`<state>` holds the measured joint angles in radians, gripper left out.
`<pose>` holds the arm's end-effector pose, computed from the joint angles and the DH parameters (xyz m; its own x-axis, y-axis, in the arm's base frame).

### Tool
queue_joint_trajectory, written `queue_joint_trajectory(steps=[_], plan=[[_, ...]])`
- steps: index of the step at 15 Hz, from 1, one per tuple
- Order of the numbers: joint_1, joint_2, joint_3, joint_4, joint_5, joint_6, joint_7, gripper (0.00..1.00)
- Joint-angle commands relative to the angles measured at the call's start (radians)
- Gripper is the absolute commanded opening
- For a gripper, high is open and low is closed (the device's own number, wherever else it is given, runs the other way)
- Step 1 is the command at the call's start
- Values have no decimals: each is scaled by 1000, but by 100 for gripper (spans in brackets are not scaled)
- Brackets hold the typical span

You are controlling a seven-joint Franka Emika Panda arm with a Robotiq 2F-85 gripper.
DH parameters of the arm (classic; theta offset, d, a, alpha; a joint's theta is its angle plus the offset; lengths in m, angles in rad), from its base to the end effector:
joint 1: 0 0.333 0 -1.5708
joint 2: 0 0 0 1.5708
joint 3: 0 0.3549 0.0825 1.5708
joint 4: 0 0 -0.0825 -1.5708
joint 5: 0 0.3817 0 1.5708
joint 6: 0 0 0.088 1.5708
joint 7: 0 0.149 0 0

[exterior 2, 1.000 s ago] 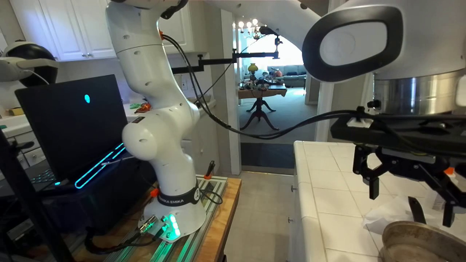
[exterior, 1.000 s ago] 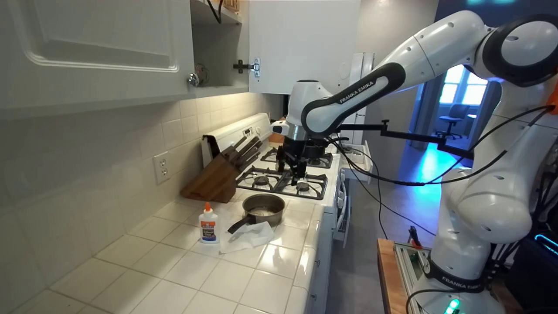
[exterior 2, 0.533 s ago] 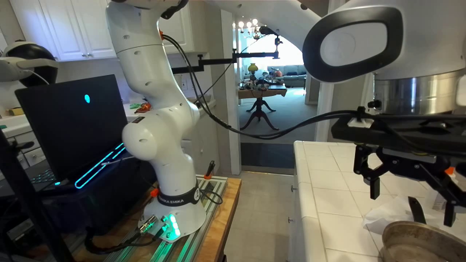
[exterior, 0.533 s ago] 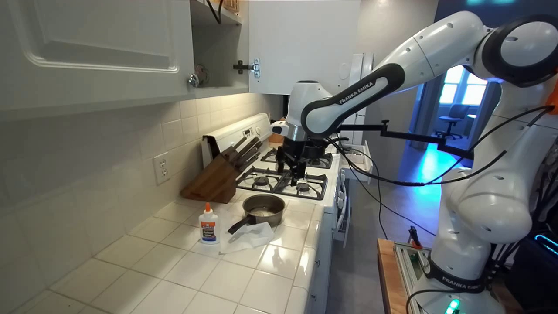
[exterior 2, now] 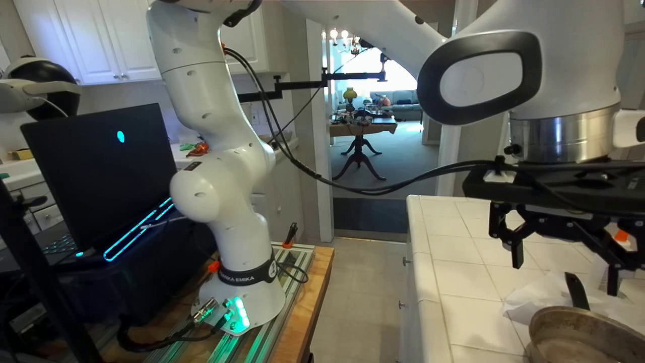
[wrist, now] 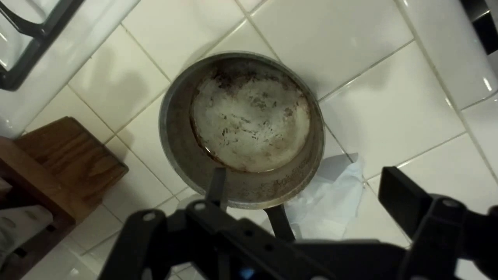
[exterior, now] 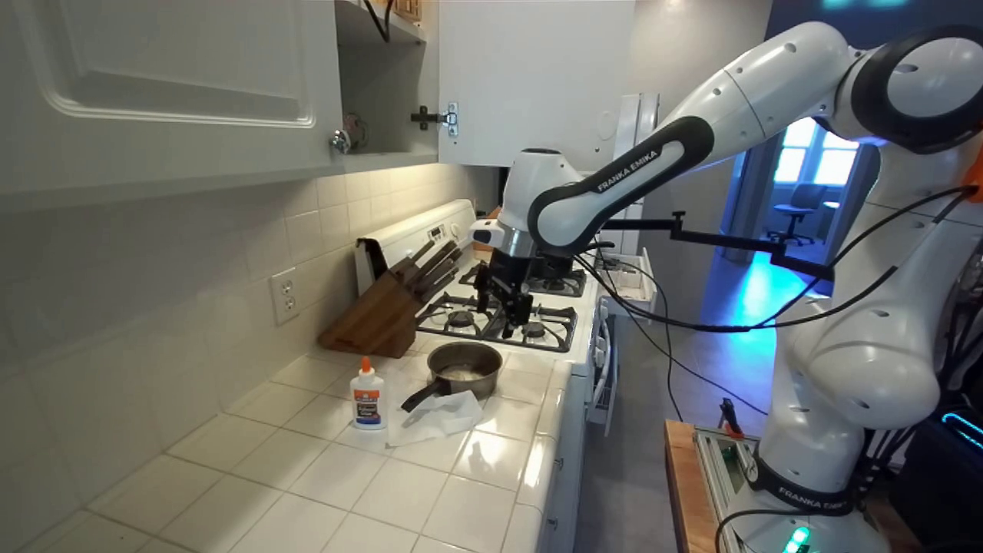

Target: Pick up the pan, and then place it in the open cabinet

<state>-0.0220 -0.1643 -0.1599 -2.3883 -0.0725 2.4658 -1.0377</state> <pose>0.4892 -0.0926 0.4055 0.6060 0.7899 0.0935 0.7611 -0.6100 0.2203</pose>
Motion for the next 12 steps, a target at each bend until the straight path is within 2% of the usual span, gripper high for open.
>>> queue_joint_trajectory(steps=[1, 4, 9, 12], plan=[[17, 40, 14, -16, 66, 1, -36, 100], [20, 78, 24, -19, 119, -13, -42, 100], [-2, 144, 37, -16, 94, 70, -47, 100], [-8, 183, 41, -10, 116, 107, -120, 100]])
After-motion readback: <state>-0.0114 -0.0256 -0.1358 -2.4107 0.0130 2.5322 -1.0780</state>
